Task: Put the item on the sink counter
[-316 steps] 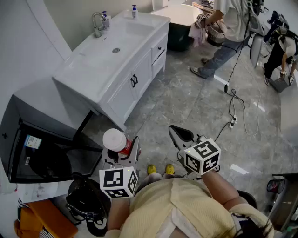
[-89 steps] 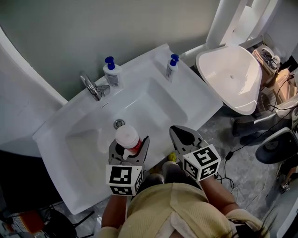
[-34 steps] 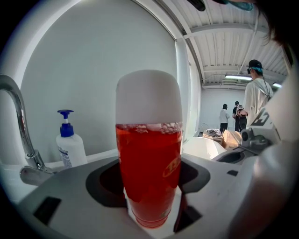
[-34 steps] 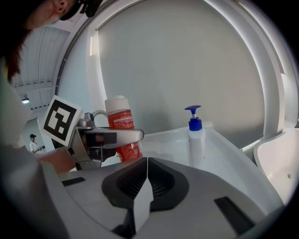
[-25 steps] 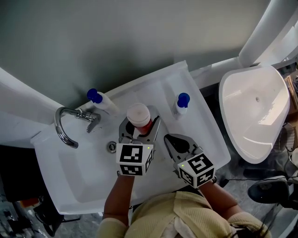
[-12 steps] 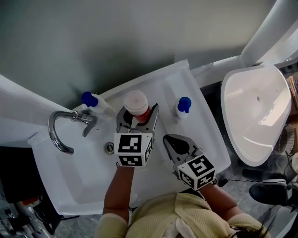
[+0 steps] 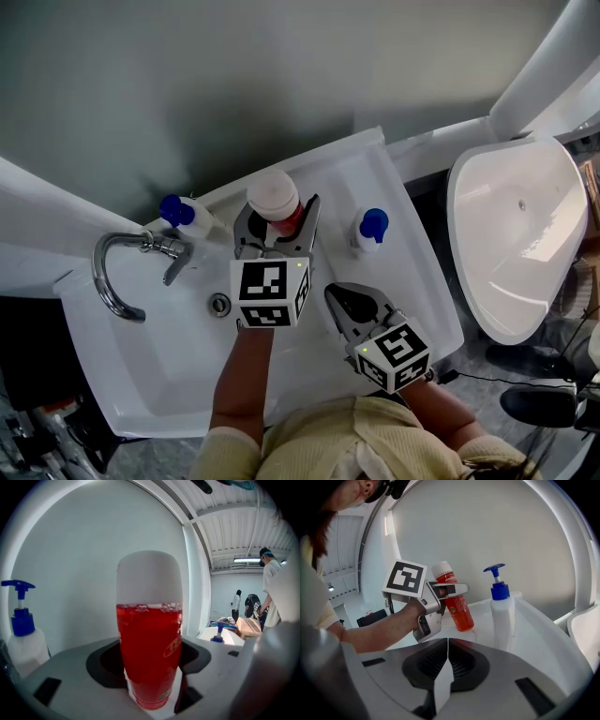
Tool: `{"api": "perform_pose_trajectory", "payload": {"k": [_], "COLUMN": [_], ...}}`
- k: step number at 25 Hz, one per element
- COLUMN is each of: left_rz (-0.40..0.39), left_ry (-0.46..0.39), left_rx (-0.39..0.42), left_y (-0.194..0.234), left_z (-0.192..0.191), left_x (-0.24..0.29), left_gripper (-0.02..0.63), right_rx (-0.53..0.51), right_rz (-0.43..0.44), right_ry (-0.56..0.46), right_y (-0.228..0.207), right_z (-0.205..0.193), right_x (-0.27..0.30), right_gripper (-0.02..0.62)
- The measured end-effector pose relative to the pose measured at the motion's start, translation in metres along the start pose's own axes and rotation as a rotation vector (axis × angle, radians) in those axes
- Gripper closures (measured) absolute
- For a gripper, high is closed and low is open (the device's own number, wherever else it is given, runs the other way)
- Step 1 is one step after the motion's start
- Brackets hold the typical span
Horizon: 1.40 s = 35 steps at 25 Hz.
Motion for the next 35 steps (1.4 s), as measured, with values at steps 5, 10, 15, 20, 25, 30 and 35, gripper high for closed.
{"api": "perform_pose_trajectory", "payload": {"k": [5, 10, 15, 20, 25, 30, 35], "left_rz": [0.001, -0.012, 0.005, 0.009, 0.009, 0.017, 0.0], "left_ry": [-0.012, -0.009, -0.017, -0.021, -0.022, -0.034, -0.051], "left_rx": [0.022, 0.048, 0.035, 0.072, 0.052, 0.061, 0.109], "left_y": [-0.002, -0.004, 0.002, 0.003, 0.005, 0.005, -0.001], "left_z": [0.003, -0.001, -0.004, -0.004, -0.008, -0.01, -0.01], "left_x": [0.013, 0.019, 0.025, 0.027, 0.031, 0.034, 0.036], "left_gripper": [0.288, 0.288, 0.288, 0.288, 0.288, 0.288, 0.287], "right_rx": [0.007, 0.009, 0.008, 0.007, 0.008, 0.01, 0.01], "right_rz": [0.01, 0.005, -0.003, -0.006, -0.012, -0.012, -0.013], "right_ry": [0.015, 0.013, 0.017, 0.022, 0.028, 0.036, 0.042], "right_y": [-0.001, -0.005, -0.007, -0.007, -0.008, -0.007, -0.01], "right_z": [-0.002, 0.001, 0.0, -0.001, -0.004, -0.006, -0.009], "right_x": [0.002, 0.003, 0.005, 0.006, 0.006, 0.007, 0.008], "right_gripper": [0.569, 0.569, 0.569, 0.569, 0.569, 0.569, 0.569]}}
Point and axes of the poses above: the fingertips, and each gripper's own axes: x forward along the fingers, y to its left, z out of its top, the point moved 1 cm from there along -x, backward along the fingers, and after that the axes turned 10 degrees about x, right-handed, at the moved point
